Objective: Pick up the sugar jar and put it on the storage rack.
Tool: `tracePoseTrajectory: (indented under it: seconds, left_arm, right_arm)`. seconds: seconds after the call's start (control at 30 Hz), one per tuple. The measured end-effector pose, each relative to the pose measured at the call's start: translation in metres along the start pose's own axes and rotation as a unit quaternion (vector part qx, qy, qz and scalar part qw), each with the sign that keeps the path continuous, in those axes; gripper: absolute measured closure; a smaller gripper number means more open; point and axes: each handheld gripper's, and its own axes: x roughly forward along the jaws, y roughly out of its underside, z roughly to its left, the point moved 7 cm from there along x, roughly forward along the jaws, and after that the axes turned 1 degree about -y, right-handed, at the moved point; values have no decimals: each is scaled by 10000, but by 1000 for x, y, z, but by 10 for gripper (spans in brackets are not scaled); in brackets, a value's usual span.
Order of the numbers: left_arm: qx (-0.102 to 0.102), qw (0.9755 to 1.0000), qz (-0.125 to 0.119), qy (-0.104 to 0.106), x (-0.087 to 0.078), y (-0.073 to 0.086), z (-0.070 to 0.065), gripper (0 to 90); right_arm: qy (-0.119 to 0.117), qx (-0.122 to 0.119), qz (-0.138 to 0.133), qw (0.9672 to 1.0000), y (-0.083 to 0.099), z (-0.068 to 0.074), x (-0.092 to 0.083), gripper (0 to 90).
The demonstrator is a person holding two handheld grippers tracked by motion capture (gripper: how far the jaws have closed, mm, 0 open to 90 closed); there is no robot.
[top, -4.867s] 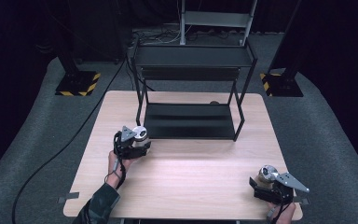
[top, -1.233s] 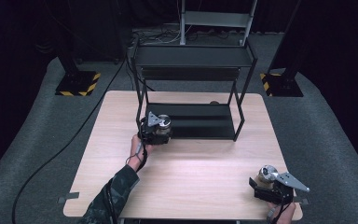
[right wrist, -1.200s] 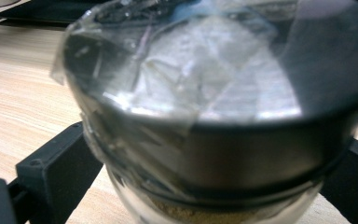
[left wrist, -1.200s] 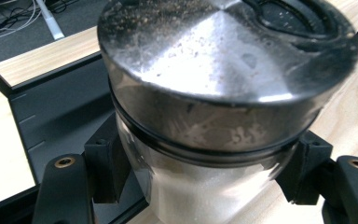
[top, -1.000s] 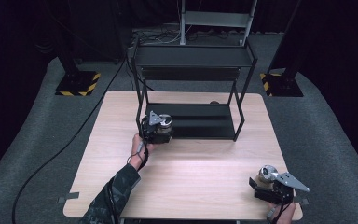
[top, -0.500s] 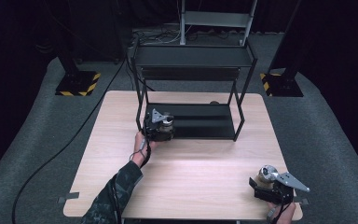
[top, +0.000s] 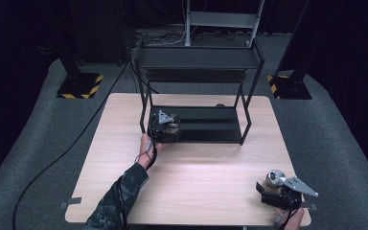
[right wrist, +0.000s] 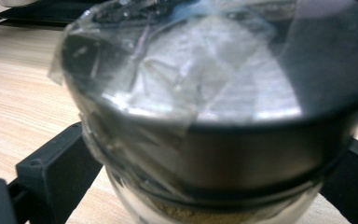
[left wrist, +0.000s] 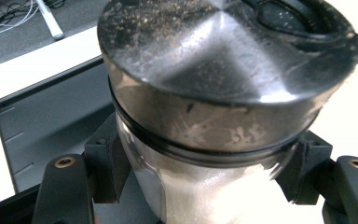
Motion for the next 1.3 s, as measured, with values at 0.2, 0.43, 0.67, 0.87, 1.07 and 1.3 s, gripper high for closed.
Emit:
tracePoseTrajectory:
  seconds: [0.2,0.43,0.67,0.87,1.07,1.3]
  left_arm:
    - [-3,10000,23,-8,5,-2,-1,301]
    - [24,10000,60,-16,9,-5,-1,301]
    - [41,9999,93,-21,14,-7,-1,301]
    - [14,9999,124,-52,20,-8,-1,301]
    - [-30,9999,138,-68,25,-7,0,301]
    - [-37,9999,154,-67,31,-8,0,301]
  right_arm:
    - [5,13,-13,10000,0,0,0,10]
    - [2,2,-13,10000,0,0,0,10]
    - [1,5,-16,10000,0,0,0,10]
    - [-5,18,-13,10000,0,0,0,11]
    - [-9,22,-13,10000,0,-1,0,11]
    - [-12,26,-16,10000,0,-1,0,11]
